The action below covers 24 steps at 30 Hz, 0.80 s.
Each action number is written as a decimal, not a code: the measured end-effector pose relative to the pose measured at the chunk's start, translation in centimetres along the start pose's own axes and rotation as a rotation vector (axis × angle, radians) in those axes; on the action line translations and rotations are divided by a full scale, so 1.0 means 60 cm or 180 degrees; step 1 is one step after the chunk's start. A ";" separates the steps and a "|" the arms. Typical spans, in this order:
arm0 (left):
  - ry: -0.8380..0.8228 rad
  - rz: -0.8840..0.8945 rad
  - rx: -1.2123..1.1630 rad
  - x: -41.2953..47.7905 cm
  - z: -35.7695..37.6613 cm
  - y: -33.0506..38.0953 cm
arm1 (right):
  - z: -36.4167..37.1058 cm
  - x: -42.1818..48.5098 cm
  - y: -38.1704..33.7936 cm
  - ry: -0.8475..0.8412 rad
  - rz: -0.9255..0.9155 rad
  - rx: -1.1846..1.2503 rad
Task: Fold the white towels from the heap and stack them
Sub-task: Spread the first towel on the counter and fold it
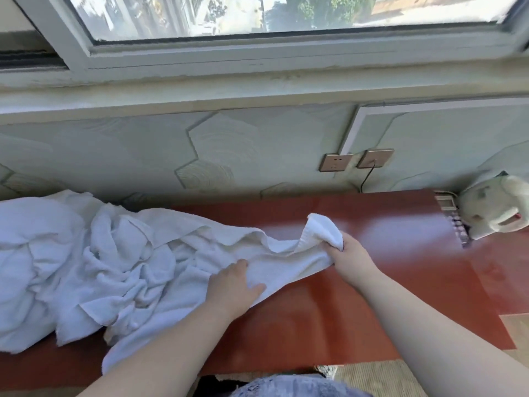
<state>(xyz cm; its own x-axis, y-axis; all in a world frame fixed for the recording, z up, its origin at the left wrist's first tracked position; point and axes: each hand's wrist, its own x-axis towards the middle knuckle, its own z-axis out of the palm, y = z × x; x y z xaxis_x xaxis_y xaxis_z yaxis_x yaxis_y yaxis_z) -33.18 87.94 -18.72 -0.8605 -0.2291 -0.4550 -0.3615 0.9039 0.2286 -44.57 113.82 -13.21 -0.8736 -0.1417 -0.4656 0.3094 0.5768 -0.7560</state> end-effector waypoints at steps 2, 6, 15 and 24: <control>-0.0186 0.0019 -0.0260 0.005 0.017 0.058 | -0.052 0.026 0.039 0.0086 0.0102 -0.0037; -0.0207 0.0283 -0.0994 0.003 0.027 0.190 | -0.153 0.084 0.105 0.0159 0.0579 0.0200; -0.1174 0.0294 -0.2032 -0.018 0.097 0.351 | -0.166 0.171 0.141 0.0105 0.1418 0.0176; -0.1358 0.0745 -0.1958 -0.005 0.135 0.444 | -0.154 0.184 0.136 -0.0556 0.1265 -0.1869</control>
<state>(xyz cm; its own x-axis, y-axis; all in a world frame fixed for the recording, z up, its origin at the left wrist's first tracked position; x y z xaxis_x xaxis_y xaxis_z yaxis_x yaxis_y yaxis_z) -39.65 115.02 -19.44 -0.7715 0.2140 -0.5991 -0.4289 0.5206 0.7383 -55.16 124.42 -20.27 -0.6492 0.0702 -0.7574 0.2955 0.9408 -0.1660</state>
